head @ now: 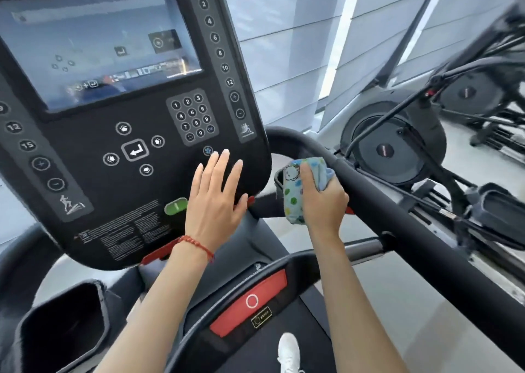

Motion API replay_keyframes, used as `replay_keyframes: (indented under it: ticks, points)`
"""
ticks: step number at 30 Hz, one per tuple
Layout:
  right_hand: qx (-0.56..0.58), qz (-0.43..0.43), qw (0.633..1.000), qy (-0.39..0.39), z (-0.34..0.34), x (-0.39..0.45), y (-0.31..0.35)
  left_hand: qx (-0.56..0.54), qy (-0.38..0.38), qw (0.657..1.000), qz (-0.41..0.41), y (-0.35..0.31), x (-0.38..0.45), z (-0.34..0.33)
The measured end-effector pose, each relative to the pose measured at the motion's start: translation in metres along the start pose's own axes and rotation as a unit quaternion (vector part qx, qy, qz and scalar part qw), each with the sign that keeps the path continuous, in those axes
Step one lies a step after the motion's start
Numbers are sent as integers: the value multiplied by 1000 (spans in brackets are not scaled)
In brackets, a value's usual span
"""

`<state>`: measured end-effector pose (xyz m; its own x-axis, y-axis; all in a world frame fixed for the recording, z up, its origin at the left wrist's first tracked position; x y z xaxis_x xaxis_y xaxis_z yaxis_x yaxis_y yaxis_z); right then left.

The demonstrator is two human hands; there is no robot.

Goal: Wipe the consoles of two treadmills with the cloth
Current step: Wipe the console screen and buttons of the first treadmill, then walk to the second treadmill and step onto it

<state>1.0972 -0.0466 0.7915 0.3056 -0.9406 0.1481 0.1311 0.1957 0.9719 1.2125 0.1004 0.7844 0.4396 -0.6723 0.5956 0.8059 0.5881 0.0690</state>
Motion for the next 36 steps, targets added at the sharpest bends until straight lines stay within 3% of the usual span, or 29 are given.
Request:
replay_keyframes:
  ticks: [10, 21, 30, 36]
  points:
    - [-31, -19, 987, -160, 141, -11, -26, -91, 13, 987, -129, -119, 9, 1]
    - [-49, -71, 943, -322, 349, -32, -77, -174, 51, 949, -257, -322, -5, 13]
    - [-70, -121, 880, -454, 479, -96, -115, -254, 85, 876, -401, -476, -46, 39]
    - [-68, -160, 804, -568, 533, -147, -132, -290, 87, 801, -517, -557, -75, 49]
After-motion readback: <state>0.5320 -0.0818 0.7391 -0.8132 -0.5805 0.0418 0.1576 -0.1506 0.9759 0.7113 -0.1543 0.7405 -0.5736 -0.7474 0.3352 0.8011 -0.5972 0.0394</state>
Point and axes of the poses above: each hand's wrist, its own x-axis towards the middle knuckle, its own z-axis out of the back of the hand, y = z × x, the point moved 3 cm from there along x, towards the middle knuckle, and after that the axes turned 8 degrees about x, right-handed, at the moved point
